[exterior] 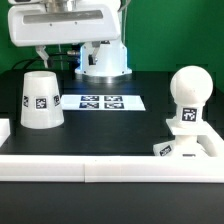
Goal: Assemble lamp
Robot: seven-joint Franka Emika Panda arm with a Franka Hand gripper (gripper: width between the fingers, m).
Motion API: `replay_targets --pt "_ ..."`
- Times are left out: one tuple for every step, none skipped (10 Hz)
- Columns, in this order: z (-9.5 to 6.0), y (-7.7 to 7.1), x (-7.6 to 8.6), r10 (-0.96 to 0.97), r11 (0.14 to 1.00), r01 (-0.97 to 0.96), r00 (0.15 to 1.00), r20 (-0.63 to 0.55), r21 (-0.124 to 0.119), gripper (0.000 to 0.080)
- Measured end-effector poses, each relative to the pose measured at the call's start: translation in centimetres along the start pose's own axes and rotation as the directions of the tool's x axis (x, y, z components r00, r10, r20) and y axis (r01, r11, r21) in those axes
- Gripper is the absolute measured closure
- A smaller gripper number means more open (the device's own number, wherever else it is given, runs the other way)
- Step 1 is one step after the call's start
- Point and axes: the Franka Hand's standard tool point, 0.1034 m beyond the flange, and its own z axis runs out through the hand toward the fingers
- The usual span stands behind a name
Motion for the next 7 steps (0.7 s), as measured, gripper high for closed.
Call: replay_targets --pt "0.2 0.2 -0.4 -0.011 1.0 0.011 1.0 -0.01 -0.002 0.0101" --pt "0.6 0.6 -0.3 -0.031 0.999 0.031 0.999 -0.011 -0.005 0.0101" --pt "0.9 1.0 -0.2 -0.051 0.999 0.051 0.999 -0.006 -0.003 0.0101" --pt "1.3 1.5 -0.1 -0.071 0.998 0.071 0.998 0.0 -0.003 0.0101" --pt "1.4 1.7 -0.1 -0.079 0.997 0.079 0.997 0.002 -0.004 0.0101" --pt "1.5 1.9 0.0 -0.085 0.996 0.085 0.996 0.004 -0.004 0.0101" --pt "2.0 2.1 -0.2 -0.09 0.996 0.09 0.996 0.013 -0.005 0.0101"
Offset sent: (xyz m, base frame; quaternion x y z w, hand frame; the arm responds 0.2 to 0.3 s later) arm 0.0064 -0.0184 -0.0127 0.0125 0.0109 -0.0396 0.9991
